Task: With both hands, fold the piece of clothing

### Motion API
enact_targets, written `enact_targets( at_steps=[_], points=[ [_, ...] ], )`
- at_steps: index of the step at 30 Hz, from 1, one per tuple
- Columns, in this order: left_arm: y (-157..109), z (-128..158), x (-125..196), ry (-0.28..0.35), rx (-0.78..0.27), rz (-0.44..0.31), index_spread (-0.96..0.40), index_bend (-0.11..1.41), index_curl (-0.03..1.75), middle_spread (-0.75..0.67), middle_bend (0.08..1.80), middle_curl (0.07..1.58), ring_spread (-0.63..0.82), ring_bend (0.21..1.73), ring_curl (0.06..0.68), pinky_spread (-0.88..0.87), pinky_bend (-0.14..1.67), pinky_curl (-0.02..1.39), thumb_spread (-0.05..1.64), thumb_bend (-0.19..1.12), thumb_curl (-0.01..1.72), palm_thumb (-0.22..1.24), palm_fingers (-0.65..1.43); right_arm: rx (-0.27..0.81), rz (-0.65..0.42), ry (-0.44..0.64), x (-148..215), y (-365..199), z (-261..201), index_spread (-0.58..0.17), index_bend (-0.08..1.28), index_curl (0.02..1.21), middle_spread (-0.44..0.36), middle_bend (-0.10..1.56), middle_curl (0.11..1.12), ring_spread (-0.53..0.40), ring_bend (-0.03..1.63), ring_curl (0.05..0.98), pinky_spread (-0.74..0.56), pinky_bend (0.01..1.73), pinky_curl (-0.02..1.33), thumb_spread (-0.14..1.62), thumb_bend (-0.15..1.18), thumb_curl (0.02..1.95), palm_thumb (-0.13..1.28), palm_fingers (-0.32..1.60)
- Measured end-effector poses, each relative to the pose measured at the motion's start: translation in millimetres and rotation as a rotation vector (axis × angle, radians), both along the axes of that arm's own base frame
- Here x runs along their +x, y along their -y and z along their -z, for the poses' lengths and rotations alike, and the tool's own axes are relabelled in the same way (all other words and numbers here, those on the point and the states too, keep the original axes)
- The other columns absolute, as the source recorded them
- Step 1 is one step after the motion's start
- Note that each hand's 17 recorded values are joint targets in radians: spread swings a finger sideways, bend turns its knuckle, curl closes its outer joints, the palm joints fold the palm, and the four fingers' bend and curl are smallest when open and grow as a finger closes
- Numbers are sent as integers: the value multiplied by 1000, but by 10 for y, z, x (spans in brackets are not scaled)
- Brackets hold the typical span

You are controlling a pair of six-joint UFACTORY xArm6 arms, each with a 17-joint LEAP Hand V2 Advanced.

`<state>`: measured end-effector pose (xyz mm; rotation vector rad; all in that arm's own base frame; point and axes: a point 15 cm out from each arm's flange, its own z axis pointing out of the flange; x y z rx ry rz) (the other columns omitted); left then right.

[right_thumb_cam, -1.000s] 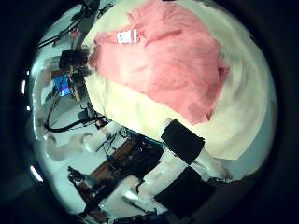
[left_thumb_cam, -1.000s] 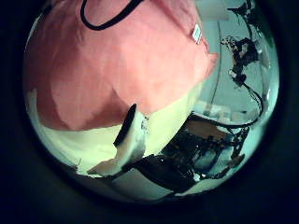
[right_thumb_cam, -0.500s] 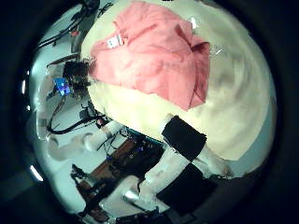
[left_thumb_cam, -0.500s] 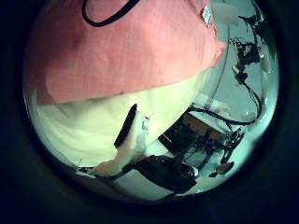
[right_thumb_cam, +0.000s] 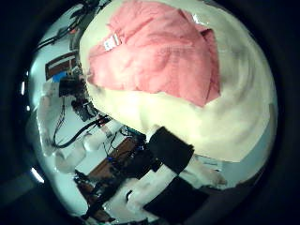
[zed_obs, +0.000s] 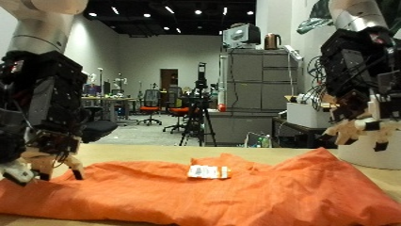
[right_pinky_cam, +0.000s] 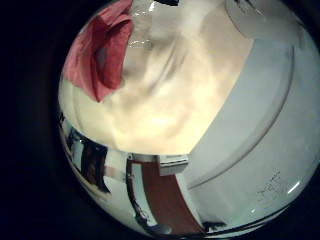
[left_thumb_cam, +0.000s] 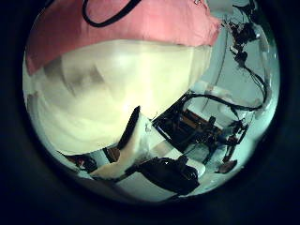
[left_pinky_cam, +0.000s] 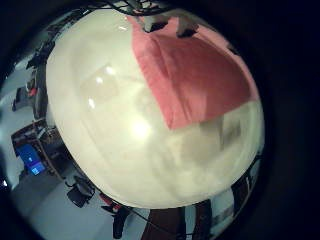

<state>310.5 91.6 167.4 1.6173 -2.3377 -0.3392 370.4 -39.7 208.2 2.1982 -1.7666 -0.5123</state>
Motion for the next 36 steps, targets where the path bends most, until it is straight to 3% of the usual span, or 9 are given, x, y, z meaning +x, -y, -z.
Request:
enact_targets(
  at_steps=[17, 30, 36],
  points=[
    [128, -569, 370, 184, -60, -39, -1, 173, 335, 152, 192, 329, 495, 324, 240, 541, 189, 269, 1239, -17, 237, 242, -2, -21, 153, -23, 179, 8, 471, -66, 135, 241, 239, 246, 349, 267, 489, 267, 431, 500, 341, 1110, -26, 252, 230, 221],
    [149, -675, 465, 218, -72, -30, -1, 173, 334, 161, 196, 330, 496, 329, 240, 539, 189, 273, 1216, -16, 239, 241, 4, -35, 142, -96, 106, -109, 755, -33, 149, 249, 237, 315, 363, 228, 564, 269, 421, 520, 319, 1063, -19, 280, 313, 272],
    [140, -709, 467, 224, -70, -29, -1, 173, 334, 147, 197, 334, 491, 330, 240, 539, 187, 272, 1215, -13, 241, 249, 8, -38, 136, -113, 88, -147, 820, -58, 160, 248, 182, 408, 388, 104, 716, 295, 347, 522, 299, 1059, -12, 298, 399, 455]
  ],
)
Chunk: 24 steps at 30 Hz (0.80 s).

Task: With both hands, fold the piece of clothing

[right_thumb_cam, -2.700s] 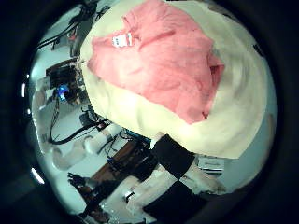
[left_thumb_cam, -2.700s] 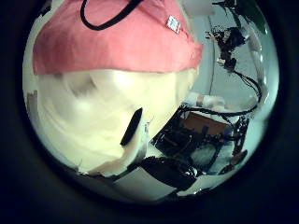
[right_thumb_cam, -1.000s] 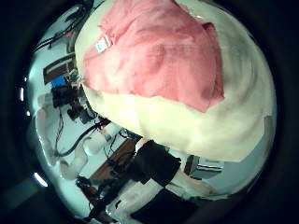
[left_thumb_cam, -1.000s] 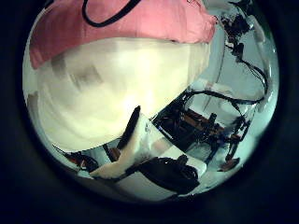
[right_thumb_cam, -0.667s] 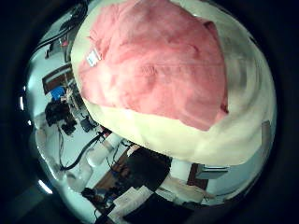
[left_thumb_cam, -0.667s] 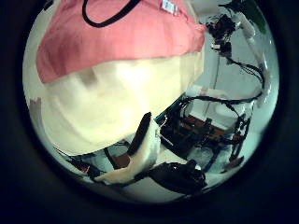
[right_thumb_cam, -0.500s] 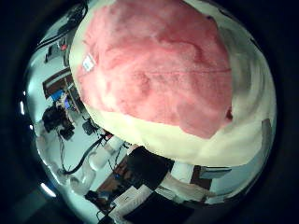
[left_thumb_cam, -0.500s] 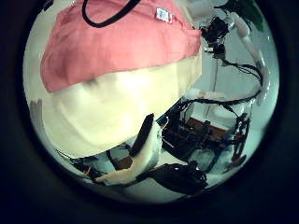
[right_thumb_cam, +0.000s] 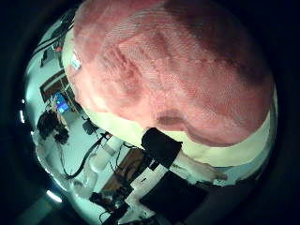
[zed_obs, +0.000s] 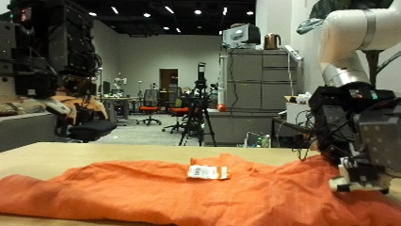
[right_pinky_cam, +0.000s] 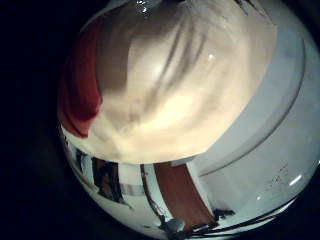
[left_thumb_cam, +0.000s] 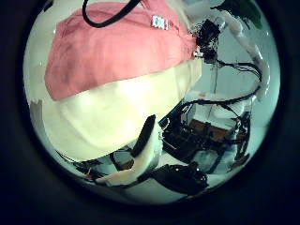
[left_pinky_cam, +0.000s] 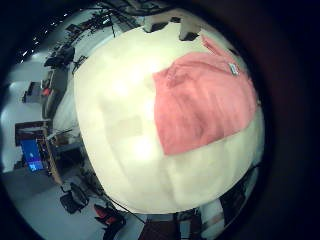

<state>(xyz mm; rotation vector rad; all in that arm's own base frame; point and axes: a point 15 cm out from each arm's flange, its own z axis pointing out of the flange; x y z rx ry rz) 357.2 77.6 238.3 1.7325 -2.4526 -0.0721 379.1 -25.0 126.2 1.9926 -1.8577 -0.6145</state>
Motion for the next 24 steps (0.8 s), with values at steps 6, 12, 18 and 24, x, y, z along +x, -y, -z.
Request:
enact_targets(
  at_steps=[6, 12, 18, 24],
  points=[
    [-12, -31, -8, 6, 0, 2, -1, 174, 334, 144, 193, 334, 490, 331, 241, 539, 188, 273, 1214, -14, 243, 256, 6, -5, -10, -18, -19, -1, 69, -143, 183, 272, 67, 494, 419, -80, 866, 323, 124, 605, 288, 1048, -12, 316, 495, 733],
    [-40, -75, -15, 16, 3, 3, -1, 172, 334, 143, 199, 336, 489, 334, 240, 539, 186, 272, 1210, -17, 241, 258, 9, -7, -17, -16, 41, -12, 85, -243, 190, 303, -58, 575, 465, -215, 951, 362, -196, 825, 334, 1036, -12, 330, 581, 1027],
    [-50, -118, -35, 21, 6, 2, -1, 176, 334, 143, 196, 338, 481, 333, 238, 538, 187, 271, 1205, -16, 245, 264, 12, -8, -13, -10, 91, -2, 91, -361, 345, 405, -161, 803, 565, -268, 1059, 428, -372, 949, 403, 1018, -13, 349, 669, 1318],
    [-57, -168, -30, 31, 8, 1, -1, 174, 335, 141, 197, 338, 478, 333, 237, 538, 187, 271, 1207, -16, 246, 267, 17, -2, -4, 3, 157, 54, 14, -410, 656, 570, -199, 1010, 667, -255, 1213, 503, -332, 1146, 500, 1001, -3, 380, 772, 1322]
  ],
)
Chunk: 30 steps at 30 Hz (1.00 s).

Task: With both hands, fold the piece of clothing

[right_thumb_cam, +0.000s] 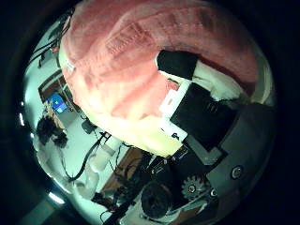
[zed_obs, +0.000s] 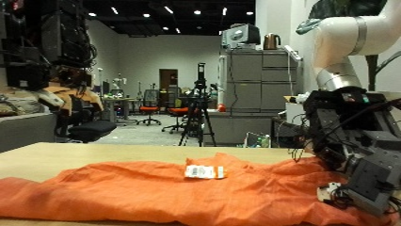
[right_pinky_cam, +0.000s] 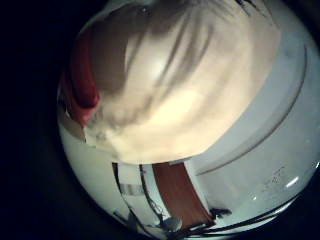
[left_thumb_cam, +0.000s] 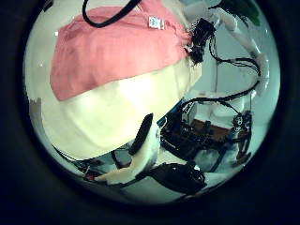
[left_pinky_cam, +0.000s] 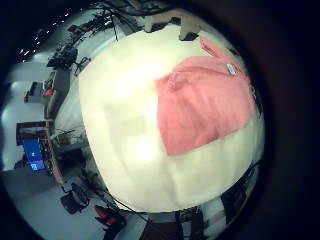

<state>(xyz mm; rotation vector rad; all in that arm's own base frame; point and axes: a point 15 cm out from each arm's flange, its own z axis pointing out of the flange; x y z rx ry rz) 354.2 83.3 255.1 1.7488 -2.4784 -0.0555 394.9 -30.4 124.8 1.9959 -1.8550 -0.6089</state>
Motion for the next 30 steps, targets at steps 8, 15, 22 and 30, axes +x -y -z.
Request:
enact_targets(
  at_steps=[8, 15, 22, 30],
  points=[
    [7, -45, -30, 5, 1, 0, -1, 175, 336, 136, 196, 338, 477, 331, 236, 537, 186, 270, 1200, -15, 246, 277, 19, 4, 27, 40, 110, 101, -240, -367, 988, 779, -195, 1229, 779, -227, 1377, 600, -244, 1336, 644, 1030, 39, 443, 988, 1157],
    [2, -66, -48, 9, 3, -2, -1, 174, 338, 136, 198, 340, 477, 327, 235, 537, 184, 268, 1198, -17, 247, 280, 22, -6, 48, 74, 161, 274, -689, -324, 1054, 861, -169, 1312, 809, -212, 1427, 644, -204, 1375, 732, 1059, 57, 499, 1106, 1092],
    [3, -75, -52, 13, 0, -4, -1, 175, 338, 130, 197, 340, 477, 325, 235, 537, 184, 266, 1197, -17, 247, 280, 24, -11, 45, 98, 212, 299, -1179, -303, 1062, 903, -156, 1340, 812, -210, 1438, 669, -188, 1357, 801, 1056, 22, 535, 1134, 1064],
    [4, -72, -58, 14, 0, -4, -1, 178, 339, 129, 196, 339, 477, 324, 235, 537, 184, 264, 1197, -17, 247, 280, 25, -13, 17, 113, 255, 166, -1848, -292, 1052, 934, -149, 1349, 808, -210, 1432, 689, -184, 1322, 870, 1051, -9, 567, 1151, 1060]
  ],
)
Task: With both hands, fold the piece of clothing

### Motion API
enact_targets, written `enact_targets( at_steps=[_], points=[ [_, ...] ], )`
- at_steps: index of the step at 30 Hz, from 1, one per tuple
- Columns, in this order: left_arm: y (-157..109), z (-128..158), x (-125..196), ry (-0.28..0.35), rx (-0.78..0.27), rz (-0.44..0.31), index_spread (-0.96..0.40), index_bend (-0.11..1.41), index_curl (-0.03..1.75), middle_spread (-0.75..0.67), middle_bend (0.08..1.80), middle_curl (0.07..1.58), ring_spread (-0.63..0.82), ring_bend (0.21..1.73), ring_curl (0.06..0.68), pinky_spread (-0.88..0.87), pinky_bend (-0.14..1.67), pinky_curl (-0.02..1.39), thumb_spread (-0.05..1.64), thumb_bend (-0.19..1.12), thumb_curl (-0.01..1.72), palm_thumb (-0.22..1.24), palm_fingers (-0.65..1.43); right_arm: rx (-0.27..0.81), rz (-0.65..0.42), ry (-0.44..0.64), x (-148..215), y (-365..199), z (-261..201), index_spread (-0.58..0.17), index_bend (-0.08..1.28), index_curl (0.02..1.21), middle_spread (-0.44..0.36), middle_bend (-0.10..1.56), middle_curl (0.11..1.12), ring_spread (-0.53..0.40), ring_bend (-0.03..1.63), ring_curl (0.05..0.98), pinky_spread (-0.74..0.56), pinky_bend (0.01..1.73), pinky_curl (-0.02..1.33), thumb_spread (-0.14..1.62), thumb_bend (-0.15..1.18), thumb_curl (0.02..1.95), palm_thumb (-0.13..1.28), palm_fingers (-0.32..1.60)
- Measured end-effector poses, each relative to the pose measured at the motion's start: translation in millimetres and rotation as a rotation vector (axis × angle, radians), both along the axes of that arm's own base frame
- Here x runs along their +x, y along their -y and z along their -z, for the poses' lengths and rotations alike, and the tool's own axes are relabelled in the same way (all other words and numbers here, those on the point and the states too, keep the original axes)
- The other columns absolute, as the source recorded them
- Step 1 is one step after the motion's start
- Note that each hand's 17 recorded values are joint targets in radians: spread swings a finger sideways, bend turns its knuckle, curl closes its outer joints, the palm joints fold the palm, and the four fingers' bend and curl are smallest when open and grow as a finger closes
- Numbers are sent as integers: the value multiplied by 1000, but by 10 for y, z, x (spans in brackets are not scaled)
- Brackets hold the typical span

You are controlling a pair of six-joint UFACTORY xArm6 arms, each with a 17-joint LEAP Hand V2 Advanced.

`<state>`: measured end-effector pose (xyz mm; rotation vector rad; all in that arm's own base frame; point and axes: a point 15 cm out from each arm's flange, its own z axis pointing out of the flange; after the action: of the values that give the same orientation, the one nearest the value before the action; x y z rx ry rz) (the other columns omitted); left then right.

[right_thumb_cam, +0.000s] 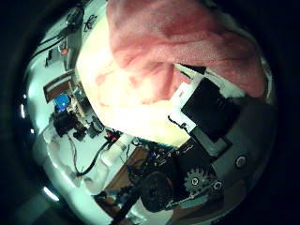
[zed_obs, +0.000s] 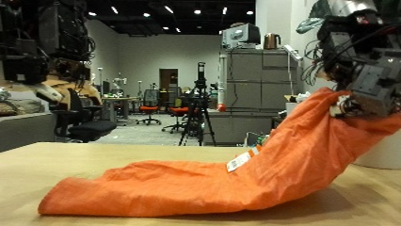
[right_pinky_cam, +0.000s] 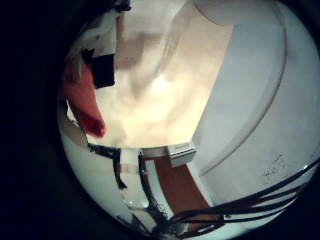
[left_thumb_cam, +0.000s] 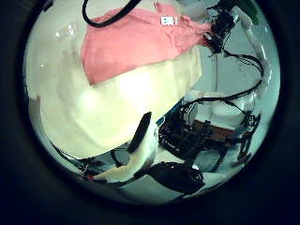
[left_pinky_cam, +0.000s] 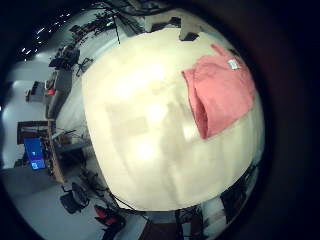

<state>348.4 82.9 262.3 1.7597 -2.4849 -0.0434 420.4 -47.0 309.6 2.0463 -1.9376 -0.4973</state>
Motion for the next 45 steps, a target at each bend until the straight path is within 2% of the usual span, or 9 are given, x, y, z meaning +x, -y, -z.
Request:
enact_targets(
  at_steps=[9, 16, 27, 34, 45],
  points=[
    [-85, 25, -30, -1, -12, -8, -1, 178, 343, 130, 195, 338, 477, 324, 235, 537, 185, 264, 1197, -17, 247, 280, 24, -14, -132, -4, -80, -682, -371, -288, 1035, 957, -145, 1351, 800, -210, 1423, 702, -185, 1281, 936, 1047, -12, 592, 1140, 1074],
    [-160, 67, -82, -6, -23, -17, -1, 177, 344, 129, 196, 338, 477, 323, 236, 537, 184, 263, 1197, -17, 247, 280, 25, -40, -196, 16, -78, -1200, -347, -287, 1025, 969, -144, 1348, 795, -208, 1417, 707, -186, 1255, 975, 1048, -12, 610, 1131, 1083],
    [-343, 111, -166, -10, -30, -33, -1, 177, 345, 129, 195, 338, 477, 323, 236, 537, 185, 263, 1197, -17, 247, 280, 24, -26, -333, 141, 25, -1945, -359, -287, 1019, 980, -140, 1359, 784, -205, 1413, 711, -191, 1211, 1025, 1031, -9, 637, 1144, 1103],
    [-363, 184, -177, -18, -29, -31, -1, 180, 347, 128, 198, 339, 476, 323, 235, 536, 182, 262, 1197, -17, 247, 280, 34, -12, -375, 202, 71, -2219, -383, -290, 1022, 980, -138, 1361, 776, -205, 1408, 712, -195, 1192, 1050, 1019, -11, 652, 1152, 1107],
    [-401, 519, -166, -78, -46, -39, -1, 179, 350, 127, 187, 337, 474, 326, 239, 530, 187, 260, 1194, -16, 251, 286, 36, 33, -485, 332, 129, -2858, -436, -287, 1030, 973, -136, 1367, 769, -205, 1405, 715, -202, 1164, 1084, 999, -12, 675, 1151, 1119]
  ],
)
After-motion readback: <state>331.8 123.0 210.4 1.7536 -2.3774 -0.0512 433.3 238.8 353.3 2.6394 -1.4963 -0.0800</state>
